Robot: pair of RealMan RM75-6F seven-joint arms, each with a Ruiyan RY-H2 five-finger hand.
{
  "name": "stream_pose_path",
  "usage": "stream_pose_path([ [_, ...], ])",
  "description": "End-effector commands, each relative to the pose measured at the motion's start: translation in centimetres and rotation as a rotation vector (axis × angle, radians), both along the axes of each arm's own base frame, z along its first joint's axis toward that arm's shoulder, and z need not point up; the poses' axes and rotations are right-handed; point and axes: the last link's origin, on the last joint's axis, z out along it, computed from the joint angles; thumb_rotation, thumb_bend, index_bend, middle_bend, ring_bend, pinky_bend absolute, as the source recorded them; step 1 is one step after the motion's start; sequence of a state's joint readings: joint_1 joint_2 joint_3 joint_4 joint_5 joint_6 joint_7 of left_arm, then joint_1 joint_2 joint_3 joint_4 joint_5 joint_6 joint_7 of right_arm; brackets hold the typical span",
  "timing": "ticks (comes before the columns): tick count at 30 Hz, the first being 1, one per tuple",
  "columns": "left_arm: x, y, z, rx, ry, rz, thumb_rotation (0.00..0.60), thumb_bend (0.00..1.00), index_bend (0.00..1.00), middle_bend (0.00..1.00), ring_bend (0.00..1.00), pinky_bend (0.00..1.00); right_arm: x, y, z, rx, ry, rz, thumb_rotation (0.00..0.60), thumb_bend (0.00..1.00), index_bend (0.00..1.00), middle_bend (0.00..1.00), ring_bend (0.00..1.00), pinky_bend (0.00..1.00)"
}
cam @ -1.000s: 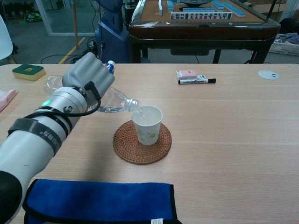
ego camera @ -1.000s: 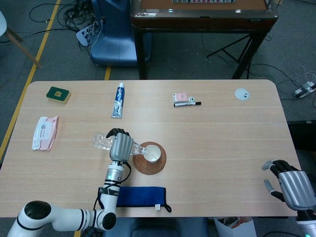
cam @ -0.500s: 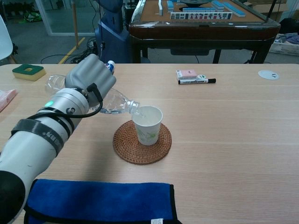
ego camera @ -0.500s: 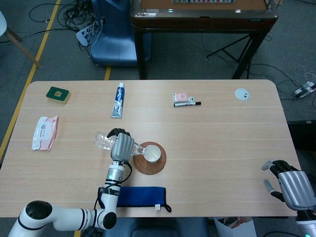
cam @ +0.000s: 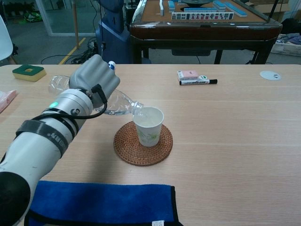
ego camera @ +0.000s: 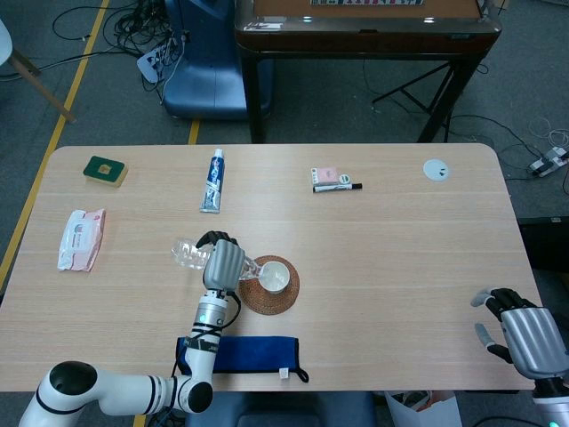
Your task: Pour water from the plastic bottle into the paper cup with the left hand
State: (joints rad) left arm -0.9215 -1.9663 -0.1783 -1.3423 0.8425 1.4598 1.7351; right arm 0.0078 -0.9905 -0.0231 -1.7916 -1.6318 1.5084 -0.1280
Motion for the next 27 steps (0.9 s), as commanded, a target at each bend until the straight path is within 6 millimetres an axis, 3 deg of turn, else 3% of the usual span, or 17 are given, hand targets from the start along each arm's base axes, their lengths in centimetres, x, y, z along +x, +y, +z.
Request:
stream_pose_path([
  [1,-0.01,-0.09,-0.03,-0.003,0.003,-0.004,0.600,0.06,0.76,0.73,0.54,0.56,-0.02,-0.01,0.03,-0.001,0.000,-0.001,0.600,0.35,0.43,0.35,0.31,0.57],
  [27,0.07,0.21,0.31,0.014,0.043,-0.050,0.600,0.06,0.76,0.74,0.54,0.57,-0.16,-0.09,-0.02,0.002,0.000,-0.007,0.600,0.35,0.43,0.35,0.31,0.57],
])
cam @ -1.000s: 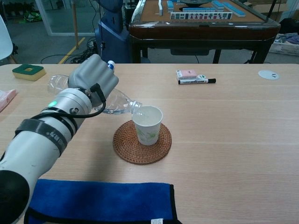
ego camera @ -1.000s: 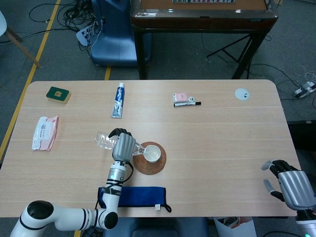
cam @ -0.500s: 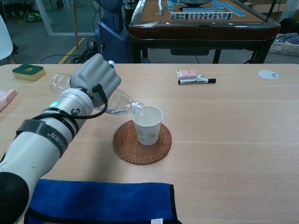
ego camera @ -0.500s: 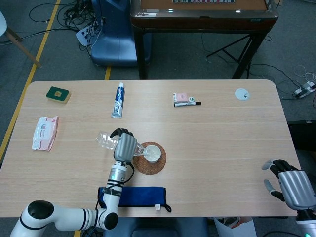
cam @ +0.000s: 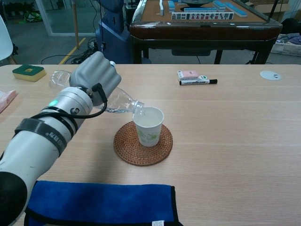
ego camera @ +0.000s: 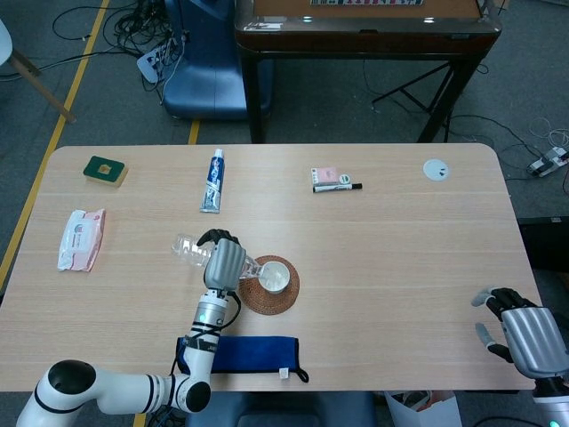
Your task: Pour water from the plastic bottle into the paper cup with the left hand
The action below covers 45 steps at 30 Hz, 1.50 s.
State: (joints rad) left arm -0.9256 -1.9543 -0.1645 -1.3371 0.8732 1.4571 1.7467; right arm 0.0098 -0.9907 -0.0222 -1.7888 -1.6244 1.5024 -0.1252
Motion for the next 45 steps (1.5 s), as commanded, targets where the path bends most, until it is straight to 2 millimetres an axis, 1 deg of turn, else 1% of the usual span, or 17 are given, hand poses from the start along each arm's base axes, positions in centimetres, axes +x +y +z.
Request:
stream_pose_path([
  [1,0.03,0.09,0.07,0.003,0.008,-0.010,0.600,0.06,0.76,0.74,0.54,0.57,-0.02,-0.02,-0.02,0.001,0.000,-0.001,0.600,0.35,0.43,0.35,0.31,0.57],
  [45,-0.32,0.52,0.27,0.034,0.059,-0.037,0.600,0.06,0.76,0.74,0.54,0.57,-0.07,-0.03,0.18,-0.004,-0.003,-0.004,0.600,0.35,0.43,0.35,0.31,0.57],
])
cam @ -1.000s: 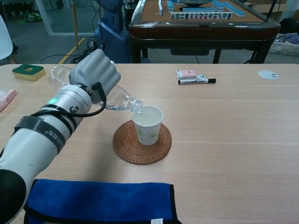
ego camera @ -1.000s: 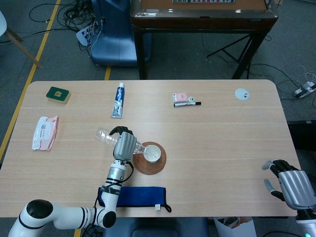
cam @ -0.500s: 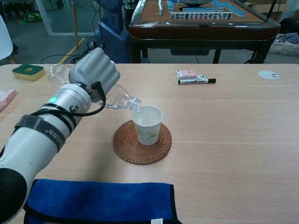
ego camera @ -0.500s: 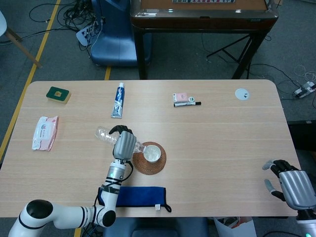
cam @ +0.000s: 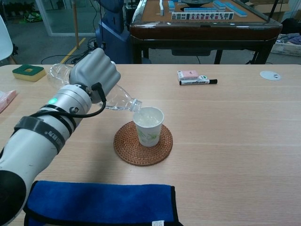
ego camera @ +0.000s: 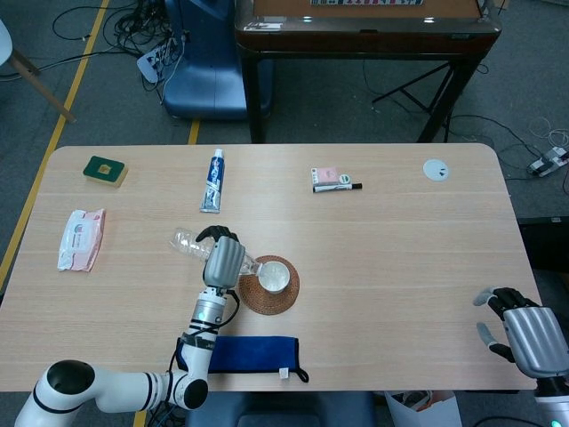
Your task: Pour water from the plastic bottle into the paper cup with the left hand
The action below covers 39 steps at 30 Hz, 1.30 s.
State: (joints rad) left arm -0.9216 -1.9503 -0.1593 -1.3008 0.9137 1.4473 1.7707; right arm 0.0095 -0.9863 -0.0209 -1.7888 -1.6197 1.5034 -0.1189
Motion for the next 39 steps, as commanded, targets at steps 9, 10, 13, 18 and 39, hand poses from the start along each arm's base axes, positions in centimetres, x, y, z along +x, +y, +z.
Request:
stream_pose_path([
  [9,-0.11,0.09,0.07,0.009,0.014,-0.008,0.600,0.06,0.76,0.74,0.54,0.57,0.00,0.02,0.04,-0.002,-0.002,0.001,0.600,0.35,0.43,0.35,0.31,0.57],
  [10,-0.14,0.09,0.05,0.008,0.017,-0.010,0.600,0.06,0.76,0.74,0.54,0.57,0.00,0.01,0.04,-0.002,-0.002,0.001,0.600,0.35,0.43,0.35,0.31,0.57],
  [13,-0.15,0.11,0.08,0.010,0.016,-0.010,0.600,0.06,0.76,0.74,0.54,0.57,-0.02,0.00,0.02,-0.002,-0.002,0.001,0.600,0.35,0.43,0.35,0.31,0.57],
  [18,-0.11,0.11,0.10,0.012,0.020,-0.015,0.600,0.06,0.76,0.74,0.54,0.57,-0.03,-0.01,0.01,-0.001,-0.002,0.001,0.600,0.35,0.43,0.35,0.31,0.57],
  [39,0.14,-0.19,-0.18,0.011,0.041,-0.035,0.600,0.06,0.76,0.74,0.54,0.57,-0.06,0.01,0.00,0.001,-0.002,-0.001,0.600,0.35,0.43,0.35,0.31,0.57],
])
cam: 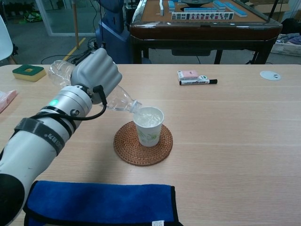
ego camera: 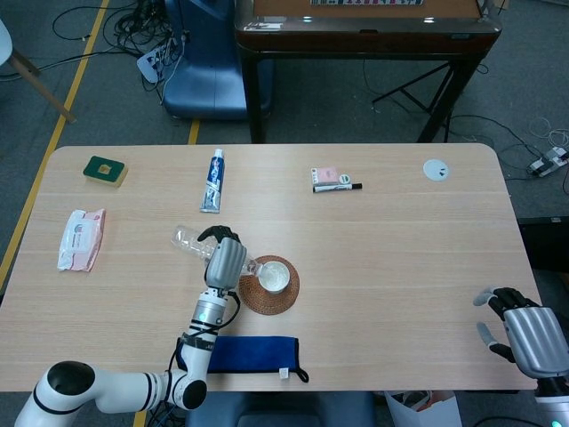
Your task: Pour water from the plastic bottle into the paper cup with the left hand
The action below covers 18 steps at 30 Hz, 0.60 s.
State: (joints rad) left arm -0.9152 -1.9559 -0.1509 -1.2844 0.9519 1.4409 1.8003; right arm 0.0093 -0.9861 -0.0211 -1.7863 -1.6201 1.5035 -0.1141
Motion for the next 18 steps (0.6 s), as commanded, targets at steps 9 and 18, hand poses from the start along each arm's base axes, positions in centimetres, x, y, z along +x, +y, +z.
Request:
stream_pose_path([
  [9,0.08,-0.13,0.10,-0.004,-0.046,0.040,0.600,0.06,0.76,0.74,0.54,0.57,-0.01,-0.01,-0.08,0.002,0.002,-0.001,0.600,0.35,0.43,0.35,0.31,0.57],
  [18,0.45,-0.75,-0.30,-0.055,-0.186,0.175,0.600,0.06,0.76,0.74,0.54,0.57,-0.07,-0.04,-0.08,0.002,0.002,-0.004,0.600,0.35,0.43,0.35,0.31,0.57],
])
